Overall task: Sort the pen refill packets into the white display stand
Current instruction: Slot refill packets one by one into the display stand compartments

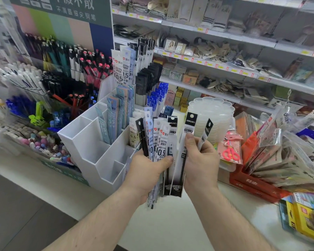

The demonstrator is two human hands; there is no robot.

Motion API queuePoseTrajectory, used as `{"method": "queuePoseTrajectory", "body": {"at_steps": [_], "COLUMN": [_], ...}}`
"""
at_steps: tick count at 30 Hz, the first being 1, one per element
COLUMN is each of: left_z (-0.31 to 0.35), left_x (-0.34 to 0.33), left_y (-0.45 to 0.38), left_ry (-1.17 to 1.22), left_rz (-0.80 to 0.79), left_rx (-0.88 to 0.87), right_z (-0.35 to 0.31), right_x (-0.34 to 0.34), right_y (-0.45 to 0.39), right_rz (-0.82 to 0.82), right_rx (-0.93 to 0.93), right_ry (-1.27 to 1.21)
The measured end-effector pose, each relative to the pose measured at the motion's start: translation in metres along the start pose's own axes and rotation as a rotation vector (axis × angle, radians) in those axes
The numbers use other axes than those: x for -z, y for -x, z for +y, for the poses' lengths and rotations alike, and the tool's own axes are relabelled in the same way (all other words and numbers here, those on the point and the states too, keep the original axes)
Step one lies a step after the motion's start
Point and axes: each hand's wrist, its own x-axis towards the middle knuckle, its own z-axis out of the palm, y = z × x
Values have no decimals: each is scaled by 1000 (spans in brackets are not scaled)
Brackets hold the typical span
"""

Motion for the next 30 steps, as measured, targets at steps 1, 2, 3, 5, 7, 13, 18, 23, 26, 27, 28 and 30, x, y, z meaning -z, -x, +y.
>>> {"method": "queuePoseTrajectory", "body": {"at_steps": [1,2,3,5,7,13,18,23,26,27,28,30], "left_z": [0,1,2,3,4,6,7,8,9,9,9,9], "left_x": [1,0,-1,-3,-4,7,15,15,16,17,17,18], "left_y": [0,1,2,4,5,1,-1,3,3,3,3,3], "left_ry": [1,8,25,58,81,47,96,149,163,165,162,152], "left_rz": [-12,-31,-51,-81,-109,-58,-28,-95,-123,-131,-134,-122], "left_rx": [-6,-8,-8,-4,5,-25,8,23,17,16,20,25], "right_z": [-1,-1,0,-1,-1,-17,-35,-39,-34,-34,-33,-33], "right_x": [-1,-2,-4,-7,-9,7,18,16,17,17,17,19], "right_y": [1,2,2,2,3,-2,7,14,11,11,11,9], "right_rz": [-17,-27,-29,-7,-3,-108,-255,-414,-359,-348,-339,-326], "right_rx": [-5,-15,-27,-35,-47,-418,-489,-448,-387,-377,-373,-379], "right_ry": [-14,-19,-20,-1,16,-34,-132,-191,-117,-108,-106,-108]}}
